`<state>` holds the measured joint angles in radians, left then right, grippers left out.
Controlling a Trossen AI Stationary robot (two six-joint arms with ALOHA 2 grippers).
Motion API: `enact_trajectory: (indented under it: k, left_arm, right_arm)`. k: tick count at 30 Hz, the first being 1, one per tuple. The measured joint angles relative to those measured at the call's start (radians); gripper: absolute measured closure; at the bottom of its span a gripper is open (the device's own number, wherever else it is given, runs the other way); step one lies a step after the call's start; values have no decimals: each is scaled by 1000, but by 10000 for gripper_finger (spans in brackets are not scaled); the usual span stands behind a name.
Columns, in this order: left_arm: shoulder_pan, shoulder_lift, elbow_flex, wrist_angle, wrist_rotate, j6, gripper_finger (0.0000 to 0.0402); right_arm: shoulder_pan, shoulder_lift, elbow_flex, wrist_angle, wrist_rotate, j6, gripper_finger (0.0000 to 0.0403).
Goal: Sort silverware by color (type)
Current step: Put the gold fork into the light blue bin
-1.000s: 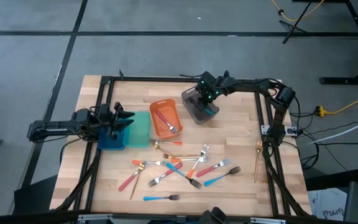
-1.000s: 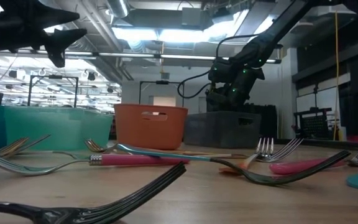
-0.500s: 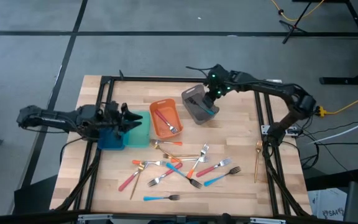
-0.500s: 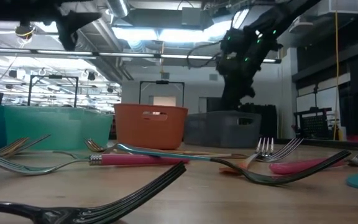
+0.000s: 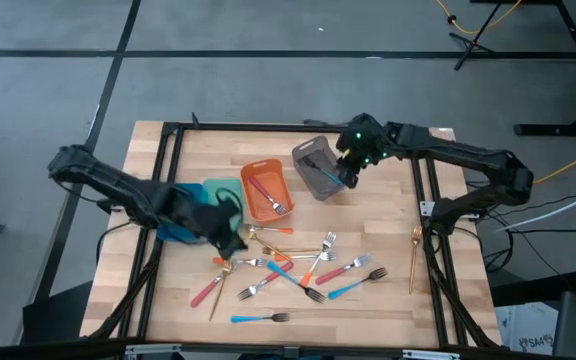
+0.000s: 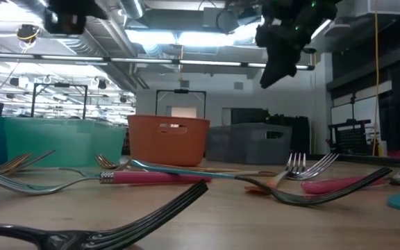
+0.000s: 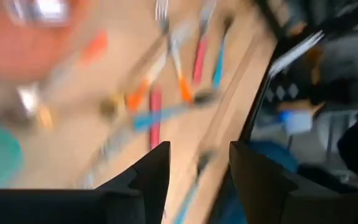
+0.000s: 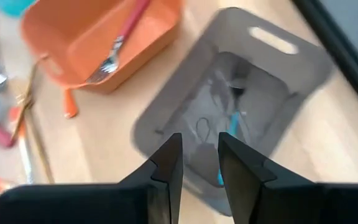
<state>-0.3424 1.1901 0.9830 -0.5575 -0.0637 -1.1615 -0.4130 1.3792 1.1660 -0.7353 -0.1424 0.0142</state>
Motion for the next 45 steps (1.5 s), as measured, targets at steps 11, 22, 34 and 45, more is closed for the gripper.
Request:
enact_trajectory:
  k: [11,22,34,45]
  left_arm:
    - [-167,312,109,-117,193,-456,243]
    - [-260,481,109,-125,186,-627,243]
    - [-289,575,110,-176,187,-704,243]
    - [-319,629,109,-178,178,-741,243]
  right_arm:
    - [171,1,0,-53,1,-70,308]
    - [251,2,0,-52,0,-102,308]
    - [250,2,0,-52,1,-102,308]
    - [250,2,0,-52,1,-101,308]
